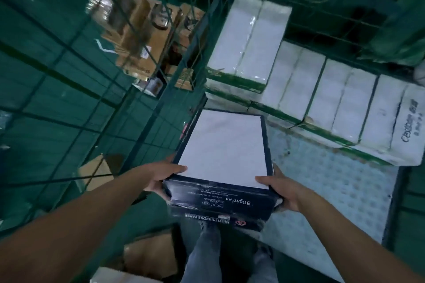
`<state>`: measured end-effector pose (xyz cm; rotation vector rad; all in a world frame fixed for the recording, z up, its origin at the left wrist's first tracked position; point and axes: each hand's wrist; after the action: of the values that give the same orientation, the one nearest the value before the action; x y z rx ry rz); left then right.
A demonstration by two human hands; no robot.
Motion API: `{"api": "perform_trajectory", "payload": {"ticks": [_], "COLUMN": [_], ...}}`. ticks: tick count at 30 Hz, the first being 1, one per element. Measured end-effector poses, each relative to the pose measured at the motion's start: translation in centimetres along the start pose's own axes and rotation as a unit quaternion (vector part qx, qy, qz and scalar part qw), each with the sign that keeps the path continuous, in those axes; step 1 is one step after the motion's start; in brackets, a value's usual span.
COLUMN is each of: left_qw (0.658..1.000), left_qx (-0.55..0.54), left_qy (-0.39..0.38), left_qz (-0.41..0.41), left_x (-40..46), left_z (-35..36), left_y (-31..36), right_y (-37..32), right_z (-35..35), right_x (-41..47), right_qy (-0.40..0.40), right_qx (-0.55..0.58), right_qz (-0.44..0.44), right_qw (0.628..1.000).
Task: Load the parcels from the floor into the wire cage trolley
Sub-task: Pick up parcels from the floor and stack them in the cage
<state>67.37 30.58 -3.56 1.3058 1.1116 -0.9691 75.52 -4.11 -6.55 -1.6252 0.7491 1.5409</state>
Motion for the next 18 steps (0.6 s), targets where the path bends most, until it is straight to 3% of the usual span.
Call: {"api": "perform_trajectory", "payload": {"ticks": [8,18], "left_qw": [0.993,0.960], "left_qx": [0.040,0.160], "left_qy": [0.064,0.170], "left_qz": [0.088,0.155], "left_x": [11.8,21.7], "left_z": [-1.9,-2.6], "left_y": [-3.2,-6.5], "right_y": [3.7,2.2], "right_z": [6.2,11.0], "right_x": [10.8,20.5], "right_qy": [0.087,0.056], "right_qx": [0.027,0.149], "right_qz": [-0.127,-0.054], "right_qw": [0.988,0.986]}}
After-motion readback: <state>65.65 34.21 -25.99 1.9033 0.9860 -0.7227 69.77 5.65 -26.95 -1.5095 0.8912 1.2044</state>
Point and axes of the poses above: each hand's wrist, its own x-axis towards the middle knuckle, its own z-axis out of the palm, y = z × x, and after that the axes turned 5 degrees about z, right-handed
